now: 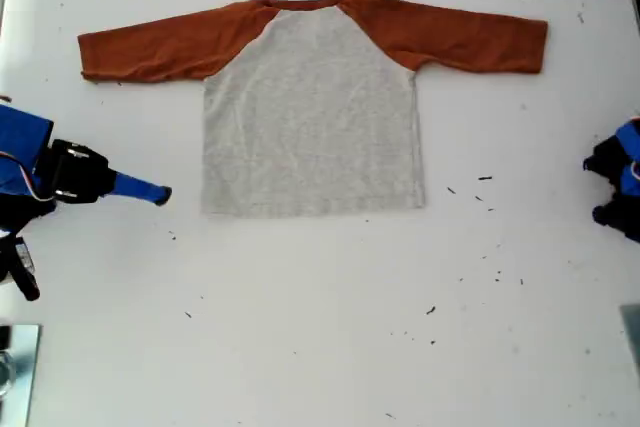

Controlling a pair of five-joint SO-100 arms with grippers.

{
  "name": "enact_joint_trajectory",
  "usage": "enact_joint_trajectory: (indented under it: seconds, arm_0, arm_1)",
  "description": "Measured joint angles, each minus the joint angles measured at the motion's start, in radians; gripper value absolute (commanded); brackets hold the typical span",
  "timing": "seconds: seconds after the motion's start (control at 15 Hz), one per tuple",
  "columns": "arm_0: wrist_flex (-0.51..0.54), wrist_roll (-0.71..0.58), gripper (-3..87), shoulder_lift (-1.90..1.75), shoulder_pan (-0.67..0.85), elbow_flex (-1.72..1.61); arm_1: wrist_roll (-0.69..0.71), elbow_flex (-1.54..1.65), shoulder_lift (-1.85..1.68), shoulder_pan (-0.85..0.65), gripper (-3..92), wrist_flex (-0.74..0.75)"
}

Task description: Fold t shirt

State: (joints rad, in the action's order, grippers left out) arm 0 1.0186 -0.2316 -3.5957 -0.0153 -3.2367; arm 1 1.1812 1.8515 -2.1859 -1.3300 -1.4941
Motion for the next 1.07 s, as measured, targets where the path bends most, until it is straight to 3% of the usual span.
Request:
enact_joint_trajectory:
  seconds: [0.13,0.33,0.47,0.6,0.93,1.07]
  arm_0:
    - [0.0,0.0,-0.2,0.0,-0.002,0.0]
    - [0.0,0.0,-0.2,0.0,0.002,-0.002]
    - [0.0,0.0,-0.2,0.0,0.009,-0.002]
    - [0.0,0.0,-0.2,0.0,0.018,-0.002]
    - [0.0,0.0,-0.2,0.0,0.018,-0.002]
    - [0.0,0.0,-0.3,0.0,0.018,-0.002]
  arm_1:
    - [0.049,0.23,0.043,-0.094,24.8,0.232]
    - [0.086,0.387,0.175,-0.103,21.9,0.5]
    - [0.095,0.402,0.256,-0.098,3.3,0.624]
    - [0.095,0.385,0.327,-0.064,3.2,0.68]
    - [0.101,0.153,0.029,-0.04,3.2,0.327]
    - [0.063,0.055,-0.026,0.075,3.2,0.242]
